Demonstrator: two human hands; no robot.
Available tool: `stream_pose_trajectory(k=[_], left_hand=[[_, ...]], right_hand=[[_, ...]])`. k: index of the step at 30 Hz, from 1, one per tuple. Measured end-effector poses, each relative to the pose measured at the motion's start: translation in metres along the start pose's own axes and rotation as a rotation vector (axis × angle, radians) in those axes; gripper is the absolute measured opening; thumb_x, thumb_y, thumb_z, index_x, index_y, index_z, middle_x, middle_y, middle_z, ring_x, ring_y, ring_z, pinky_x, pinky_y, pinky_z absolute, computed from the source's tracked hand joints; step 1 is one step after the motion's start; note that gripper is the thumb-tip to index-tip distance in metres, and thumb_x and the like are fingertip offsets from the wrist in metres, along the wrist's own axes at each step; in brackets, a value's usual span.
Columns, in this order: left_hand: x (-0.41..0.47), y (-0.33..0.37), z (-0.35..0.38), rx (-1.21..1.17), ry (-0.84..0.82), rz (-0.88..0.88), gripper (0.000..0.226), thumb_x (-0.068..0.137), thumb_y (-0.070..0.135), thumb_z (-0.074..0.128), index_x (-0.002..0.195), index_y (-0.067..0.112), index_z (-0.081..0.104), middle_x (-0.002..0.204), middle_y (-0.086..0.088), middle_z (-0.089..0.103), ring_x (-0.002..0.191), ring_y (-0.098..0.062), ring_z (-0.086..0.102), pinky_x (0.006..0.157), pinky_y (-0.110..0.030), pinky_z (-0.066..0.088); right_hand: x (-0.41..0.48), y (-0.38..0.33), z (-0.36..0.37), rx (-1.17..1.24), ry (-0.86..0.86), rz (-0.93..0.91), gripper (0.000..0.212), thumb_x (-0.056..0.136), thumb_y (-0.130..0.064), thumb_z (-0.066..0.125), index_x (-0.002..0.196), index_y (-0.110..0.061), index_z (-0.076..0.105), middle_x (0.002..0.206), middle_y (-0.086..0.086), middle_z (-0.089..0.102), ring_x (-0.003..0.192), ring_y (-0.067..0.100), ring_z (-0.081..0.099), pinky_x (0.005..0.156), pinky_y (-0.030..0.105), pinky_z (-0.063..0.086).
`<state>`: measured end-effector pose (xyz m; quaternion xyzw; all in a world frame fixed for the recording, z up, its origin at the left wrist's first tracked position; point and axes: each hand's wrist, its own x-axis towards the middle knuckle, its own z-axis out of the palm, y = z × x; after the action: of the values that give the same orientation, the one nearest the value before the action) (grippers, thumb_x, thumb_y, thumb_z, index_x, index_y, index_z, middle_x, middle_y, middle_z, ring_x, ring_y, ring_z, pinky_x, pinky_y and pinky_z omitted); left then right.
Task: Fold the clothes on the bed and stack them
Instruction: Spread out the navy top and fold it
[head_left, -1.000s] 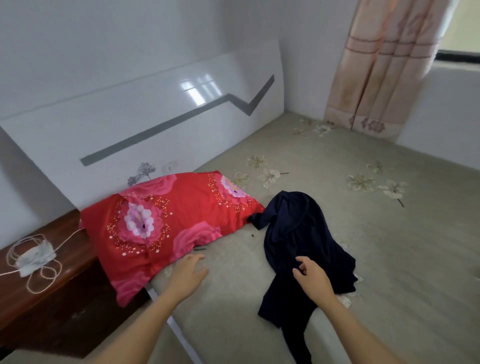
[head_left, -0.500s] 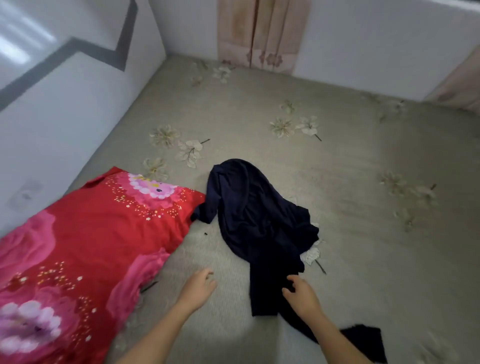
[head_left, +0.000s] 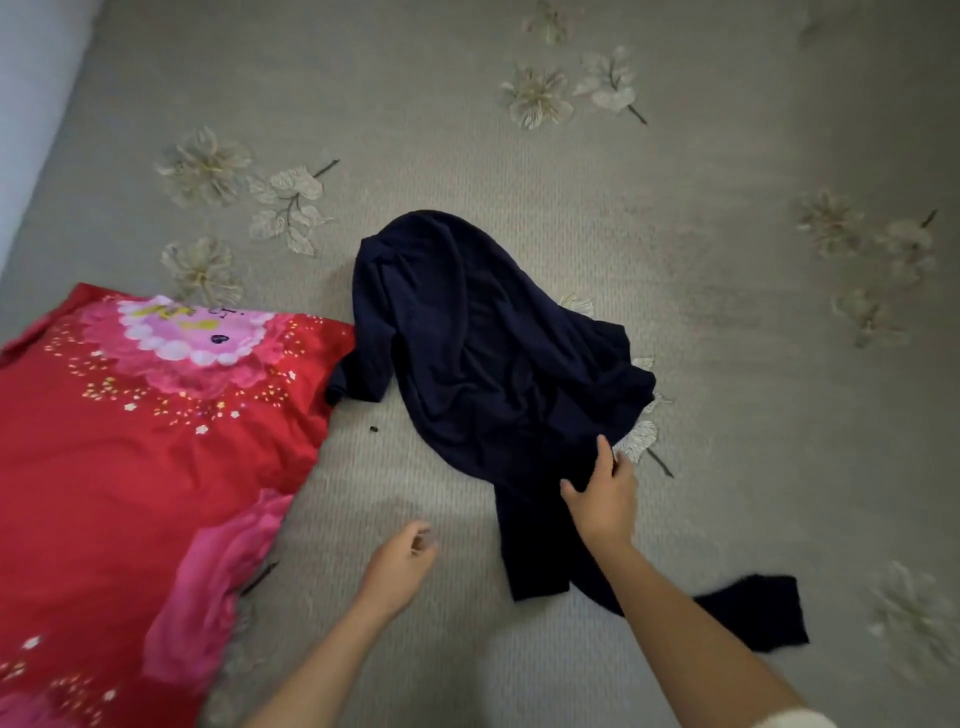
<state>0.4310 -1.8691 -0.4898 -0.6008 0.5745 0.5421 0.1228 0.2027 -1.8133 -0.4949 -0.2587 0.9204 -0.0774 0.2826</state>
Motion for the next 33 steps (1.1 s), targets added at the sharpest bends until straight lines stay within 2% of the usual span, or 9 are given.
stream_pose_trajectory(k=[3,9,13,16,20,23,27,30,33], left_hand=[[0.015,0.008,0.000,-0.006,0.000,-0.020,0.034,0.094,0.019,0.049,0.127,0.008,0.051,0.120,-0.009,0.057,0.100,-0.015,0.051,0.082,-0.022,0.036],[0.027,0.035,-0.003,-0.041,0.021,0.012,0.035,0.095,0.023,0.048,0.128,0.011,0.050,0.113,-0.002,0.054,0.101,-0.013,0.050,0.087,-0.024,0.038],[0.019,0.054,-0.003,-0.041,0.018,0.048,0.034,0.095,0.022,0.047,0.128,0.011,0.051,0.113,-0.003,0.056,0.100,-0.014,0.051,0.084,-0.023,0.038],[0.006,0.073,-0.002,-0.014,0.011,0.106,0.040,0.095,0.022,0.047,0.134,0.013,0.045,0.124,-0.006,0.054,0.101,-0.013,0.051,0.085,-0.024,0.041],[-0.019,0.112,0.005,0.027,0.026,0.310,0.060,0.092,0.028,0.054,0.145,0.025,0.026,0.145,-0.003,0.034,0.128,-0.017,0.040,0.100,-0.027,0.037],[-0.044,0.146,0.008,0.049,0.063,0.448,0.070,0.089,0.031,0.058,0.146,0.026,0.018,0.148,0.001,0.027,0.131,-0.016,0.035,0.105,-0.028,0.036],[-0.076,0.177,0.006,0.225,0.128,0.637,0.077,0.085,0.033,0.062,0.147,0.025,0.016,0.146,-0.001,0.028,0.132,-0.018,0.031,0.107,-0.031,0.033],[-0.096,0.188,0.007,0.407,0.182,0.719,0.073,0.085,0.035,0.062,0.145,0.023,0.023,0.144,-0.002,0.033,0.130,-0.022,0.032,0.105,-0.033,0.034],[-0.108,0.194,0.009,0.400,0.274,0.764,0.038,0.089,0.031,0.056,0.123,0.013,0.053,0.128,-0.004,0.052,0.120,-0.024,0.044,0.096,-0.034,0.040]], right_hand=[[0.031,0.000,0.001,0.079,0.009,0.126,0.078,0.084,-0.023,0.065,0.147,-0.017,0.019,0.149,0.016,0.025,0.133,0.033,0.030,0.107,0.042,0.033],[0.055,0.013,-0.003,0.014,-0.008,0.136,0.028,0.088,-0.022,0.058,0.114,-0.012,0.062,0.132,0.011,0.047,0.123,0.030,0.041,0.094,0.042,0.041],[0.034,0.001,-0.036,0.510,-0.001,0.102,0.005,0.089,-0.008,0.052,0.090,-0.006,0.057,0.082,0.001,0.056,0.084,0.022,0.054,0.063,0.023,0.041],[0.005,-0.005,-0.081,0.661,0.057,0.033,0.019,0.091,-0.006,0.049,0.073,-0.013,0.048,0.068,-0.002,0.048,0.064,0.013,0.045,0.050,0.011,0.038],[-0.035,-0.008,-0.149,0.686,0.113,-0.126,0.022,0.091,-0.008,0.052,0.072,-0.019,0.050,0.069,-0.002,0.053,0.057,0.000,0.049,0.050,0.011,0.040],[-0.059,-0.010,-0.202,0.739,0.197,-0.197,0.026,0.090,-0.007,0.054,0.070,-0.024,0.051,0.065,-0.006,0.056,0.057,0.006,0.051,0.057,0.024,0.042],[-0.092,-0.018,-0.274,0.784,0.316,-0.330,0.030,0.089,-0.002,0.054,0.068,-0.025,0.052,0.057,-0.014,0.059,0.049,-0.003,0.051,0.046,0.013,0.040],[-0.123,-0.029,-0.321,0.772,0.400,-0.444,0.030,0.087,-0.001,0.054,0.068,-0.024,0.053,0.055,-0.020,0.061,0.050,-0.004,0.053,0.047,0.011,0.041],[-0.156,-0.033,-0.356,0.748,0.480,-0.531,0.031,0.086,-0.001,0.055,0.068,-0.026,0.054,0.058,-0.015,0.061,0.054,-0.004,0.053,0.055,0.017,0.044]])
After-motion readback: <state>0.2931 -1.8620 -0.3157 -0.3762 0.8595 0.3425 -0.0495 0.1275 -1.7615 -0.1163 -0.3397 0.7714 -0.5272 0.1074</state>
